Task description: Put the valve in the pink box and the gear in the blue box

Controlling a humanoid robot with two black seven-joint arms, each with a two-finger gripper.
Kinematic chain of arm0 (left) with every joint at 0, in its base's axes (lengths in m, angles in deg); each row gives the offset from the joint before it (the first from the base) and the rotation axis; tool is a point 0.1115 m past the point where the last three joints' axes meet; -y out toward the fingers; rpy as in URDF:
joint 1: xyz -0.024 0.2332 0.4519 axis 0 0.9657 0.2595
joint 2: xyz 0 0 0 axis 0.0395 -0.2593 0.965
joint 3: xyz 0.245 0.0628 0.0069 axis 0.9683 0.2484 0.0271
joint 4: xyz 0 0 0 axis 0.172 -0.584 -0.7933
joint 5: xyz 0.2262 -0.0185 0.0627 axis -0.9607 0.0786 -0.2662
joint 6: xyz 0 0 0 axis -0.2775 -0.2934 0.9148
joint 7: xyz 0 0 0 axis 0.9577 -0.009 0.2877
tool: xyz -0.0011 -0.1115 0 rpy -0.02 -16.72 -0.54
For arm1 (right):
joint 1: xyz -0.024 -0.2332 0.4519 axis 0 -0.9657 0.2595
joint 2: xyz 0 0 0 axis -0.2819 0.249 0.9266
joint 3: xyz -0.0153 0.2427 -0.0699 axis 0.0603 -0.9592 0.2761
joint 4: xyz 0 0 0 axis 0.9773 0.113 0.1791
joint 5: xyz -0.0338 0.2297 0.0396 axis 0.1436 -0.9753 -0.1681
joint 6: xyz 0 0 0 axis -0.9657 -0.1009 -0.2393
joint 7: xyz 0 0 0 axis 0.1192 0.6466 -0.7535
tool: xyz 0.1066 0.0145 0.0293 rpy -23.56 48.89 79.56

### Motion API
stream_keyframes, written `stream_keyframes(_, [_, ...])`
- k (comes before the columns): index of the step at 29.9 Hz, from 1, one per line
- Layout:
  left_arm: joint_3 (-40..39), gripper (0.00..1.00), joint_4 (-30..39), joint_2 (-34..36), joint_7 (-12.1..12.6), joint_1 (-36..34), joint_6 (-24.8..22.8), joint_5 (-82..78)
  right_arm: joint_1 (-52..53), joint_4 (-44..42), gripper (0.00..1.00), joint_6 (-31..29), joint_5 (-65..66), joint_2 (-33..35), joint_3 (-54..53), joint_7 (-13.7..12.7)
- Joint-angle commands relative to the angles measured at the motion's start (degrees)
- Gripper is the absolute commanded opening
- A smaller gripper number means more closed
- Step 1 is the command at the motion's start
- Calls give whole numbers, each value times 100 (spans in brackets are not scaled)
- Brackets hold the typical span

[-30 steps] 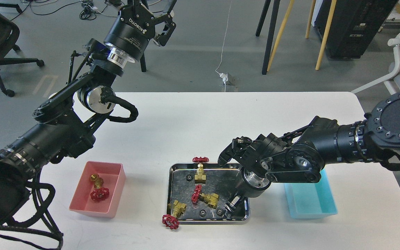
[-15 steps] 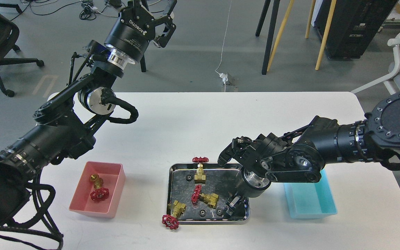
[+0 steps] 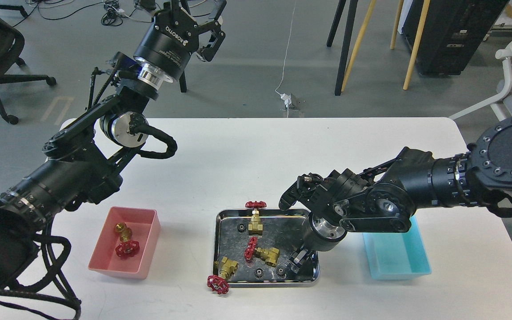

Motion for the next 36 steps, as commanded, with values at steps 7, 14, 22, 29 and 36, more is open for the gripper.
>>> stream_keyframes(7, [0,89,0,-5,-1,70,-9,0,-19,-6,30,0,-220,0,-6,0])
stream_keyframes(14, [0,90,0,-14,-1,79,-9,0,-27,-6,32,0,-396,0,3,0])
stream_keyframes(22, [0,90,0,-14,-1,79,-9,0,-27,-41,32,0,-396,0,-6,0])
stream_keyframes(29, [0,90,0,-14,-1,79,-9,0,-98,-278,32,0,-396,0,-15,8])
stream_keyframes(36, [0,91,-9,-14,-1,88,-9,0,-194,-305,32,31,-413,0,-41,0])
